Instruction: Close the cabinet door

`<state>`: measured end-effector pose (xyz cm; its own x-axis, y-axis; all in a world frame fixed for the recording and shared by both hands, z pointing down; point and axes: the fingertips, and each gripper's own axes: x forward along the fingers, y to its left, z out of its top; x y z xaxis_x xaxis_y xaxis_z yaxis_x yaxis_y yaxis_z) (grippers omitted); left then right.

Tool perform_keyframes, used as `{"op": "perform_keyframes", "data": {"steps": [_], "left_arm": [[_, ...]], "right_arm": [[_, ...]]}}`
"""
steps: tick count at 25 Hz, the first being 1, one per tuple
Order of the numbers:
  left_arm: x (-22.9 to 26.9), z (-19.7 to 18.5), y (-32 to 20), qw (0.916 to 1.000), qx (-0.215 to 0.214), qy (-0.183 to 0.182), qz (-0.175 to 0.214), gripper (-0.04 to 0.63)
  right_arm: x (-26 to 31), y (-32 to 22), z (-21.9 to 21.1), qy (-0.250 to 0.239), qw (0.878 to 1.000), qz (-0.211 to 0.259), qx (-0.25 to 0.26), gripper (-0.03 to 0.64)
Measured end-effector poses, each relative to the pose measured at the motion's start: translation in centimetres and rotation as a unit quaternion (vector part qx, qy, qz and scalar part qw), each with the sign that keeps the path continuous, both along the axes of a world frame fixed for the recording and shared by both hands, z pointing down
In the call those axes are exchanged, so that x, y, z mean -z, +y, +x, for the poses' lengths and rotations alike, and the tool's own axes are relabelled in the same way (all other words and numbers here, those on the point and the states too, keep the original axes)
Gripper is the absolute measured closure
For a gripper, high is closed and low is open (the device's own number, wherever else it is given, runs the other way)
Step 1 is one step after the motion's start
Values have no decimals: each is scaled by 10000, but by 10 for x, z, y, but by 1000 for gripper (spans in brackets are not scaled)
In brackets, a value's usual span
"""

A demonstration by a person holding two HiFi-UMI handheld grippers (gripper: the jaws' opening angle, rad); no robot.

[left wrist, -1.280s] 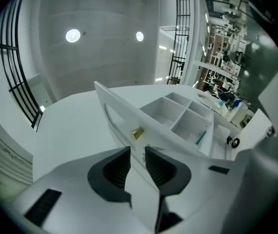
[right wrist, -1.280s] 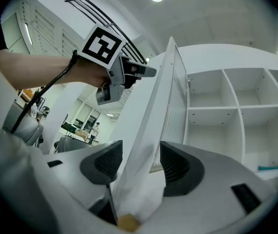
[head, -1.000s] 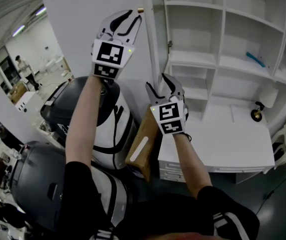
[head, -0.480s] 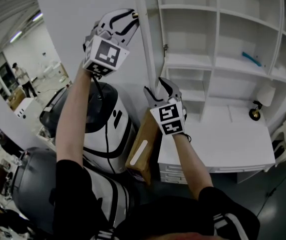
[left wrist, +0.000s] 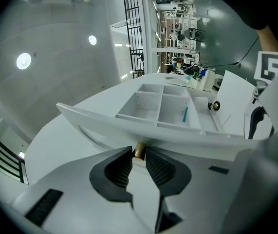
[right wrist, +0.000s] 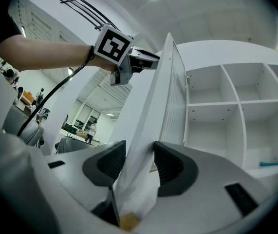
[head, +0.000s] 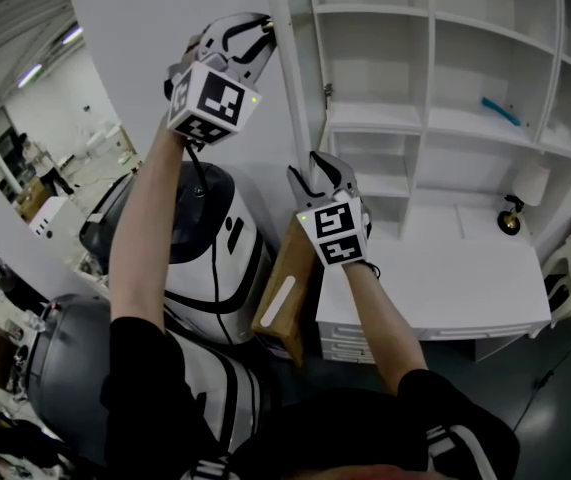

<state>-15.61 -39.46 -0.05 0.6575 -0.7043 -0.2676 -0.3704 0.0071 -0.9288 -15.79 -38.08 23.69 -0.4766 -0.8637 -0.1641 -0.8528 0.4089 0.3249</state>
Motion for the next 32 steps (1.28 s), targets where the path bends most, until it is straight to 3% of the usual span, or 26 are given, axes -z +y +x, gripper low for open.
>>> {"op": "perform_keyframes", "data": {"steps": [10, 24, 32], "left_arm": [[1, 16, 1, 9998, 175, 64, 34, 503], [2, 55, 10, 9993, 236, 130, 241, 503], [2, 84, 13, 9996, -53, 190, 176, 502]], "right_arm": [[1, 2, 18, -392, 9992, -57, -110, 449], [1, 8, 59, -495, 9983, -111, -275, 479], [2, 8, 90, -686, 9966, -93, -440, 499]]}}
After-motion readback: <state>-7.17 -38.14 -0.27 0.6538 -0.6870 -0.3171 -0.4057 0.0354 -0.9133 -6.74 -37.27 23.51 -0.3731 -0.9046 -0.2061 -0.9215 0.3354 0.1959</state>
